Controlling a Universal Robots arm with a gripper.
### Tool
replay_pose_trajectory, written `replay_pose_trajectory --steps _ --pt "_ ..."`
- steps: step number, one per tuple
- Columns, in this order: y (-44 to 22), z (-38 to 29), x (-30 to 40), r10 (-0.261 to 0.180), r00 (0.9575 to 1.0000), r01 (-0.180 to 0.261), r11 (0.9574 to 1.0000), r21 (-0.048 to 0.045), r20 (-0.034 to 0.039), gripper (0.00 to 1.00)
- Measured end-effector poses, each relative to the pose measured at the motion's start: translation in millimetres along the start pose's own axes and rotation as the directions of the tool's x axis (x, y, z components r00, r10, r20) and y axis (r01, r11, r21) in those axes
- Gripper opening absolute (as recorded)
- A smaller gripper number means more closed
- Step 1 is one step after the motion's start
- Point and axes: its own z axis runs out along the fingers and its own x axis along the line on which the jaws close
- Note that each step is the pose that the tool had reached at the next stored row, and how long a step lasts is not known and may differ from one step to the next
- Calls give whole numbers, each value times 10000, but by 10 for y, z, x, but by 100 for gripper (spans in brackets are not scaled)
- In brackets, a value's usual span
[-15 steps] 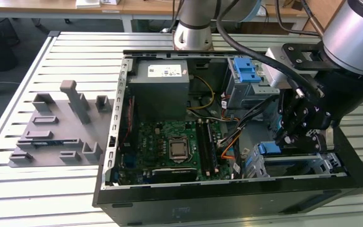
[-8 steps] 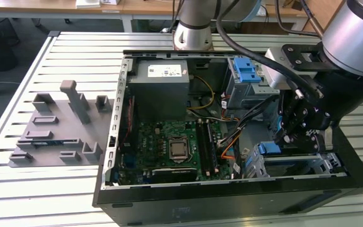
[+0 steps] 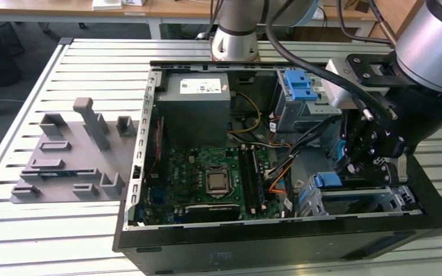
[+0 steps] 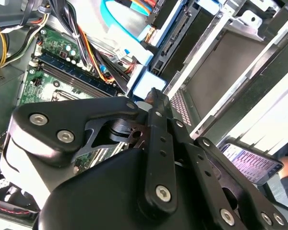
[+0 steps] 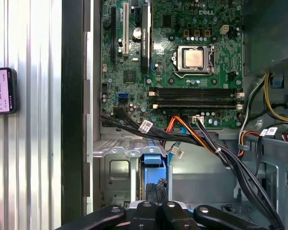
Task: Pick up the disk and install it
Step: 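Insert the first disk wire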
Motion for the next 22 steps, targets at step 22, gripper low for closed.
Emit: replay_pose_trajectory --steps 22 --pt "-24 0 0 0 10000 0 10000 0 -1 11"
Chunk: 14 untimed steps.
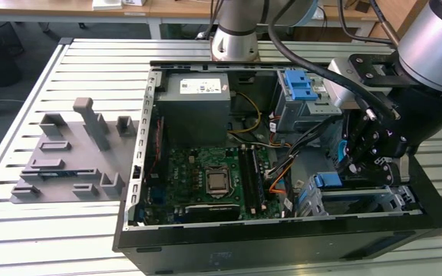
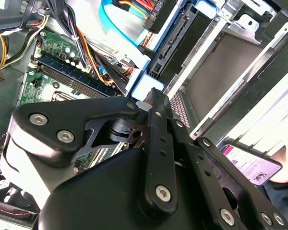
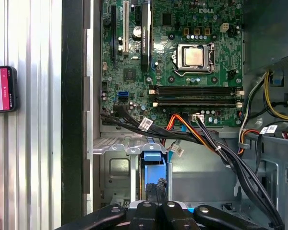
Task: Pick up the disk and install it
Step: 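Insert the first disk wire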
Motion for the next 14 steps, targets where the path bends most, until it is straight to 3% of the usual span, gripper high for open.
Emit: replay_pose_trajectory --steps 8,14 --pt "-112 3 -2 0 10000 0 10000 0 0 11" --pt "-156 5 -2 0 10000 0 10000 0 1 11"
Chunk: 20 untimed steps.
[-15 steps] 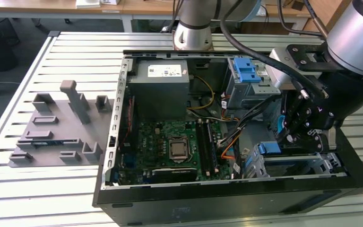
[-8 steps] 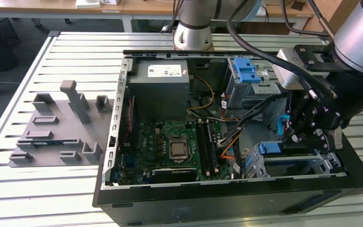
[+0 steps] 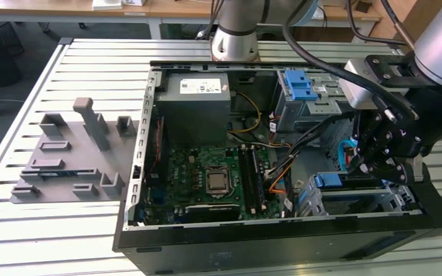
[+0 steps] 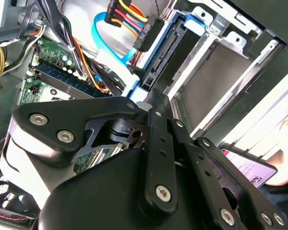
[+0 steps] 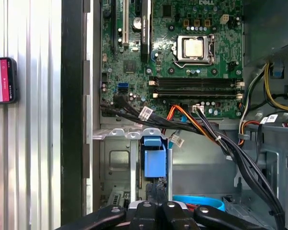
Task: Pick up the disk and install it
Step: 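Insert the first disk wire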
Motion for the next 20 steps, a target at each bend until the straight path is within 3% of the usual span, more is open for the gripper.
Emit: replay_pose_trajectory --steps 8,20 --pt "-60 1 -2 -1 10000 1 10000 0 2 11" --pt "-61 -19 -2 0 10000 0 10000 0 2 11"
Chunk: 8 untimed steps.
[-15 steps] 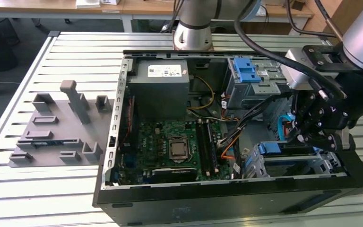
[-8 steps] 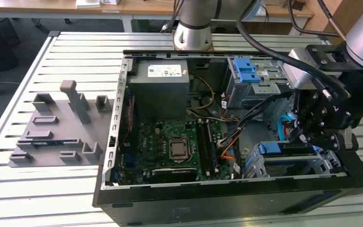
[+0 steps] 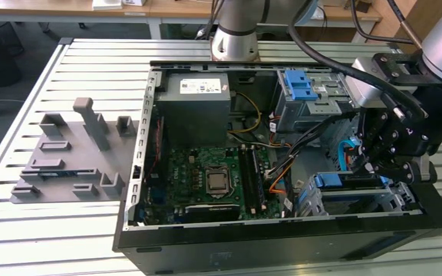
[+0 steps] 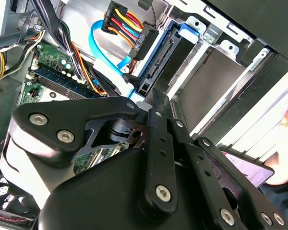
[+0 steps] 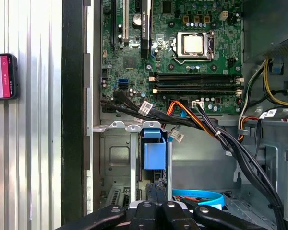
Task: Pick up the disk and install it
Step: 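Insert the first disk wire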
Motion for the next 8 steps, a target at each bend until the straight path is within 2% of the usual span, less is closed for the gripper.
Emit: replay_pose_trajectory --steps 8 --pt "-15 -3 0 0 10000 0 10000 -1 -4 11"
